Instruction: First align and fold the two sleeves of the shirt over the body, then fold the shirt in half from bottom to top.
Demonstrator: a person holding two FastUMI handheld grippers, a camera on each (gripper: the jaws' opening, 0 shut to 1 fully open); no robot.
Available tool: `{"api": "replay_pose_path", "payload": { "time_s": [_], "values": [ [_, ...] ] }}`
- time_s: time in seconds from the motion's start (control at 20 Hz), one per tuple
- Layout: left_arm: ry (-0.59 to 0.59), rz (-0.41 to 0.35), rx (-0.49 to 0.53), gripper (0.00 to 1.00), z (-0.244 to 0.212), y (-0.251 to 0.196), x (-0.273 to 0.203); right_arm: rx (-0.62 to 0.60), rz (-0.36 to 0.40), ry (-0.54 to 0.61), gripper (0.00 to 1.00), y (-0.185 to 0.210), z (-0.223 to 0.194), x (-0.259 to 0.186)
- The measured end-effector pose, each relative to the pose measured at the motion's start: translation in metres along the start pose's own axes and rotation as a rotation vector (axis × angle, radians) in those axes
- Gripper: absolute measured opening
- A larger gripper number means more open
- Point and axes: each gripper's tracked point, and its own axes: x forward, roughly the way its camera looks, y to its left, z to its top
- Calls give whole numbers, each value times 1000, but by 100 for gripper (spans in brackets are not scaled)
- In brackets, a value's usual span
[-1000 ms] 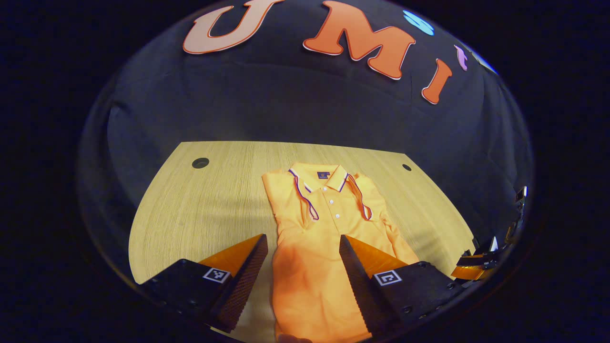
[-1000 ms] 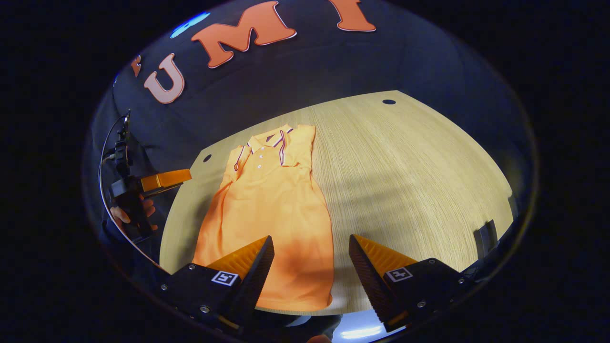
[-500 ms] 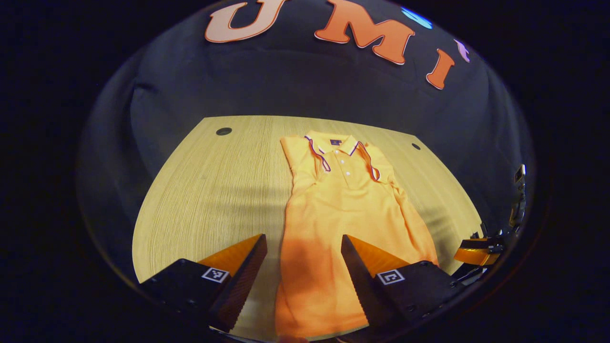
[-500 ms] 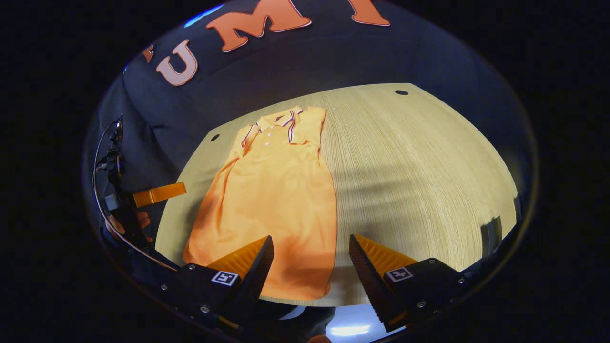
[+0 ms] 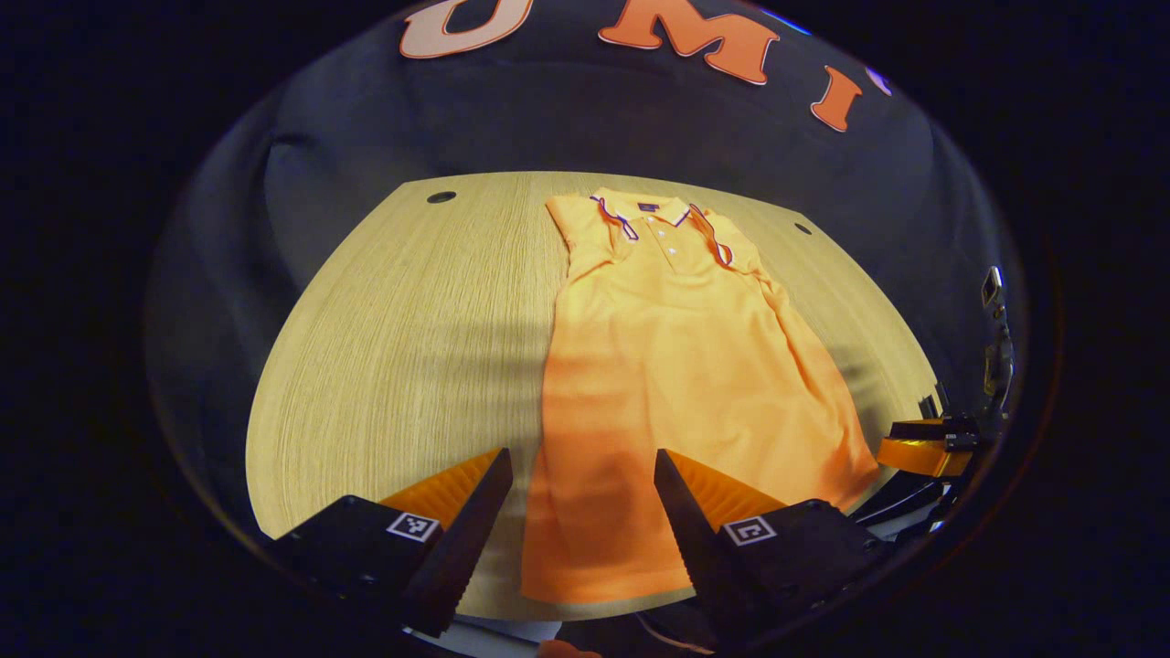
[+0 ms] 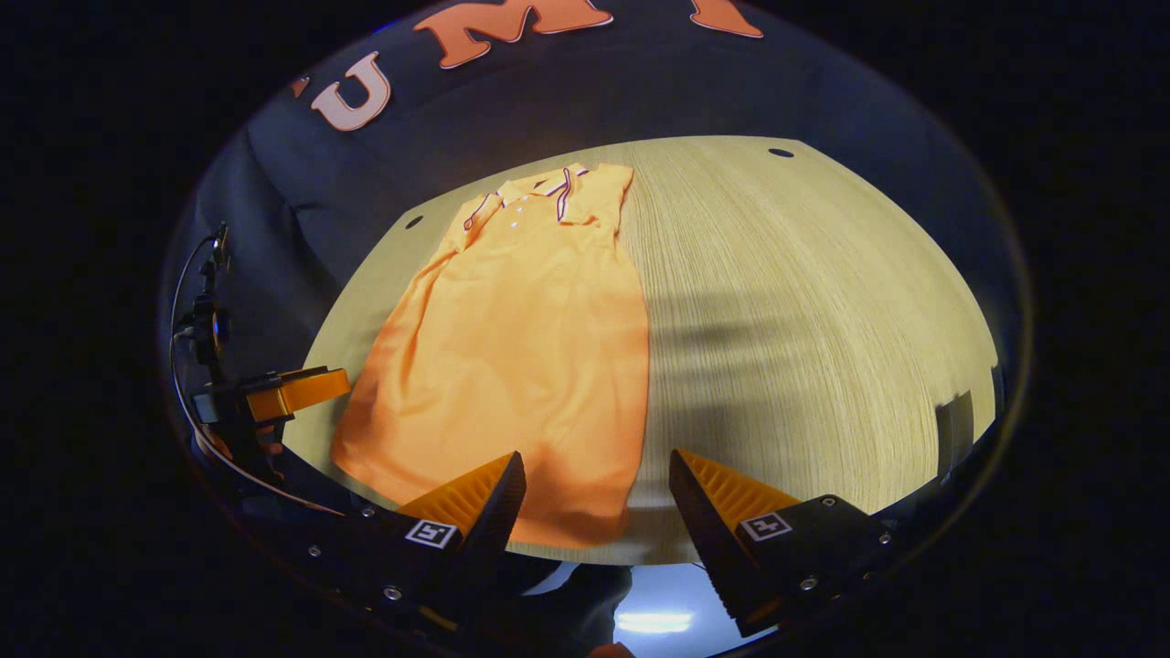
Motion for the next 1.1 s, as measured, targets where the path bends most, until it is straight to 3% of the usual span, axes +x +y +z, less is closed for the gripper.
{"api": "replay_pose_path", "payload": {
  "time_s": [0.6, 0.7, 0.9, 1.0, 1.1],
  "values": [
    [82, 47, 63, 97, -68, 10, 1, -30, -16, 39, 96, 2, -36, 6],
    [39, 48, 109, 95, -64, 8, 2, -42, -28, 22, 97, 2, -35, 8],
    [-55, 51, 102, 94, -57, 7, 5, -144, -55, -4, 95, 5, -35, 15],
    [-91, 51, 106, 95, -56, 7, 6, -220, -88, -7, 82, 2, -37, 15],
    [-103, 59, 102, 95, -55, 7, 8, -258, -96, -9, 86, 5, -35, 19]
  ]
}}
